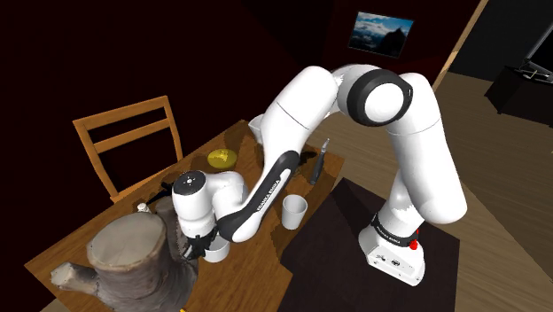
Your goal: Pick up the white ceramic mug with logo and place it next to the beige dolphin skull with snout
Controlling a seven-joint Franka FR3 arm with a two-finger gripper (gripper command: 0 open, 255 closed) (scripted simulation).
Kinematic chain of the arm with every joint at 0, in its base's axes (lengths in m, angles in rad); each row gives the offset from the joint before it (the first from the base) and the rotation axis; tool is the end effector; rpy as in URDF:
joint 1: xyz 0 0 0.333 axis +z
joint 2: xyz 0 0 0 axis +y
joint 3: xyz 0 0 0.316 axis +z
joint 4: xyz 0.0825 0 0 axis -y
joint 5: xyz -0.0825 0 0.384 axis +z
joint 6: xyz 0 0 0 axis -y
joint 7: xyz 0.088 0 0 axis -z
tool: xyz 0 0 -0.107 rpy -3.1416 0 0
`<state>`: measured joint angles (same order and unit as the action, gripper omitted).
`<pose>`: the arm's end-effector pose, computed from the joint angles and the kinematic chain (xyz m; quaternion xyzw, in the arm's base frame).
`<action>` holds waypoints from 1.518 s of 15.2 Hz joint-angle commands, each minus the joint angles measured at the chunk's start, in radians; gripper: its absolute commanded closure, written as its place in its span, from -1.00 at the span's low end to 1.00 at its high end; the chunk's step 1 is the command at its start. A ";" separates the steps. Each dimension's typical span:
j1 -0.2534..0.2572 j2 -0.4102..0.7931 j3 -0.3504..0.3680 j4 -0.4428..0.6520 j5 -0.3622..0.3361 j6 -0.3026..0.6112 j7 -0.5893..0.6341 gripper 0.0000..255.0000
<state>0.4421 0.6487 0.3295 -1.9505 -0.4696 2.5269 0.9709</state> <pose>0.4370 0.4270 0.1555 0.9974 0.0642 0.0229 0.0249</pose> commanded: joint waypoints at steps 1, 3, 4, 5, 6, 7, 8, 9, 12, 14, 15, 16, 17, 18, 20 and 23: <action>-0.007 -0.020 0.011 -0.001 0.012 -0.019 -0.009 1.00; -0.015 -0.042 0.021 -0.007 0.023 -0.035 -0.018 1.00; -0.018 -0.053 0.026 -0.009 0.029 -0.043 -0.022 1.00; -0.022 -0.064 0.031 -0.011 0.035 -0.052 -0.026 1.00; -0.025 -0.075 0.036 -0.013 0.041 -0.060 -0.031 1.00; -0.029 -0.085 0.041 -0.015 0.047 -0.068 -0.035 1.00; -0.033 -0.096 0.045 -0.016 0.053 -0.077 -0.040 1.00; -0.036 -0.106 0.050 -0.018 0.059 -0.086 -0.044 1.00; -0.046 -0.137 0.064 -0.020 0.078 -0.112 -0.058 1.00; -0.052 -0.157 0.073 -0.021 0.091 -0.130 -0.067 1.00; -0.055 -0.167 0.077 -0.021 0.097 -0.139 -0.072 1.00; -0.058 -0.177 0.081 -0.020 0.104 -0.149 -0.076 1.00; -0.061 -0.186 0.085 -0.020 0.110 -0.158 -0.081 1.00; -0.064 -0.196 0.089 -0.019 0.116 -0.167 -0.086 1.00; -0.069 -0.215 0.097 -0.017 0.129 -0.187 -0.095 1.00; -0.077 -0.242 0.107 -0.012 0.148 -0.216 -0.109 1.00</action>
<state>0.3666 0.4161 0.4330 -1.9645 -0.3282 2.3218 0.8655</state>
